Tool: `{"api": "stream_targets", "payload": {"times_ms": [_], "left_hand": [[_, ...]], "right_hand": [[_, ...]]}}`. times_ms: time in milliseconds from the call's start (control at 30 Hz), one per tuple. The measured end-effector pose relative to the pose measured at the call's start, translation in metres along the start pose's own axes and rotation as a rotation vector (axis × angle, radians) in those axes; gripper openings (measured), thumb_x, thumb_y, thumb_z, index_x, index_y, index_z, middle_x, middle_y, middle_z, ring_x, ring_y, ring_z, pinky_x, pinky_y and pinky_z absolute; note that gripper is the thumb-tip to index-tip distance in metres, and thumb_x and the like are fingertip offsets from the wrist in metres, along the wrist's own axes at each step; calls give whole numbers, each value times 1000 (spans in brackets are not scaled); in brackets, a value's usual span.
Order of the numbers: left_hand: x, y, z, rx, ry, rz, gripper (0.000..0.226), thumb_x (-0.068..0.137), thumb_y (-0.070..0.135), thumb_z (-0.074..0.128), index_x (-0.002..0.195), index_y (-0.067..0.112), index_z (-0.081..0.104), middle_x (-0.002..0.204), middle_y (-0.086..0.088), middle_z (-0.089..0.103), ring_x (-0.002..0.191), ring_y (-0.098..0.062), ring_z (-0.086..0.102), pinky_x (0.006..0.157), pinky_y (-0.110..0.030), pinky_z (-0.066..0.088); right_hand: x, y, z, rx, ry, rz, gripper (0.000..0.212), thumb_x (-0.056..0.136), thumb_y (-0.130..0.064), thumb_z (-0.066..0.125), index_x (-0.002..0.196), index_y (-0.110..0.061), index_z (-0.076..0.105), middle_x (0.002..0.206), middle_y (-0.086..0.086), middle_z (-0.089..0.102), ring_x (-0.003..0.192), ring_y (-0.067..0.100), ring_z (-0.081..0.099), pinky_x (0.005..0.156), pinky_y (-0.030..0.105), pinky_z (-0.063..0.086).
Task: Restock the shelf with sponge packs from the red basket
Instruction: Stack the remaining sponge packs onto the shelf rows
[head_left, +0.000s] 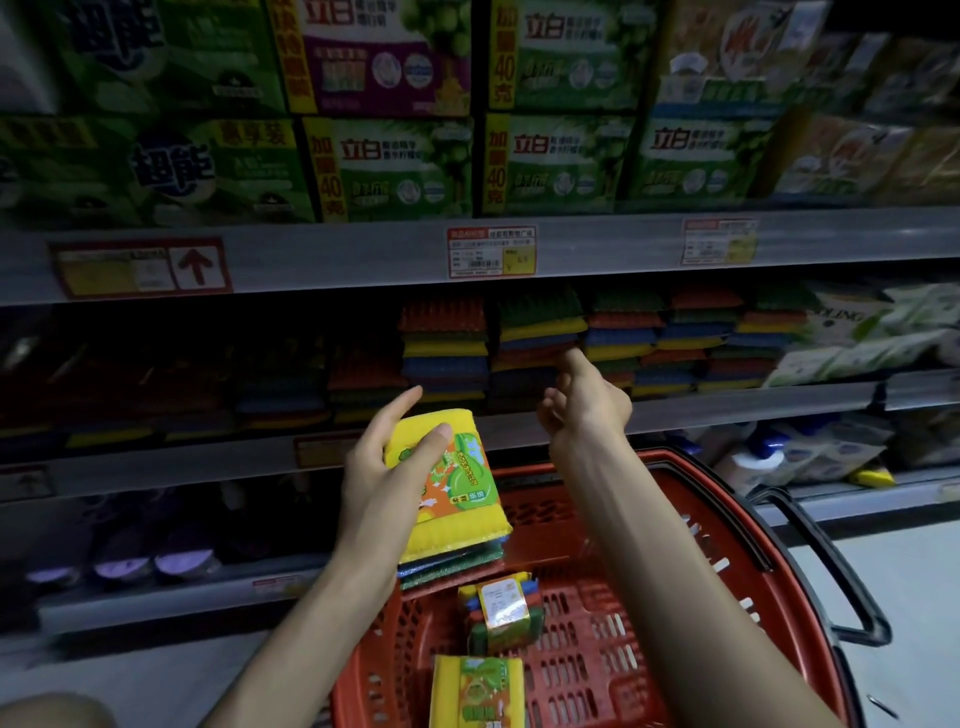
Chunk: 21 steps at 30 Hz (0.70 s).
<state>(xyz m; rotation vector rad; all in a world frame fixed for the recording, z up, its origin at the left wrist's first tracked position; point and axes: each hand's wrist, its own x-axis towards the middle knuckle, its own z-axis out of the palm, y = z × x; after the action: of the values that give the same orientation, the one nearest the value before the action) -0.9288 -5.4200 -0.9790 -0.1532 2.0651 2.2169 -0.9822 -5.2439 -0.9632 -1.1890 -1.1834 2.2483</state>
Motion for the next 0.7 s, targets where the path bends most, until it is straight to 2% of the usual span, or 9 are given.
{"api": "stream_targets", "payload": {"times_ms": [67,167,300,433,567,700], "left_hand": [[2,-1,1,32,-9,30,48,89,38,77,127,62,58,135,4,66,113,-17,70,98,-48,57],[8,-4,2,48,5,54,57,89,36,77,136,58,53,136,3,66,111,-14,71,94,-44,60],[16,-3,0,69,113,46,78,87,34,80,154,40,40,135,8,60,116,-12,66,99,-35,54],[24,0,0,46,123,-12,87,86,34,81,158,32,31,136,3,61,114,-17,68,103,-44,54],[28,2,5,46,99,-51,90,85,34,83,159,28,32,137,-1,63,114,-20,68,103,-47,54],[28,5,8,21,86,-74,86,87,29,81,158,25,33,120,5,68,108,-19,71,101,-48,55]], "right_hand": [[-2,1,-1,0,-30,-5,42,93,-22,73,127,1,61,74,5,64,57,13,60,41,18,48],[-3,3,-3,13,-67,-7,48,95,-22,71,135,0,56,91,6,68,71,17,69,45,19,54],[-4,3,-6,-6,-85,-32,49,96,-22,71,136,1,56,92,6,68,75,19,71,49,23,56],[-8,1,-5,-36,-125,-27,43,96,-22,70,130,2,59,95,8,68,75,19,70,49,22,57],[-9,0,-5,-40,-148,-2,36,97,-21,68,124,2,62,92,5,67,75,19,71,53,24,59],[-8,1,-9,-53,-167,11,36,95,-21,69,124,0,63,92,6,69,68,18,71,58,27,61]]}}
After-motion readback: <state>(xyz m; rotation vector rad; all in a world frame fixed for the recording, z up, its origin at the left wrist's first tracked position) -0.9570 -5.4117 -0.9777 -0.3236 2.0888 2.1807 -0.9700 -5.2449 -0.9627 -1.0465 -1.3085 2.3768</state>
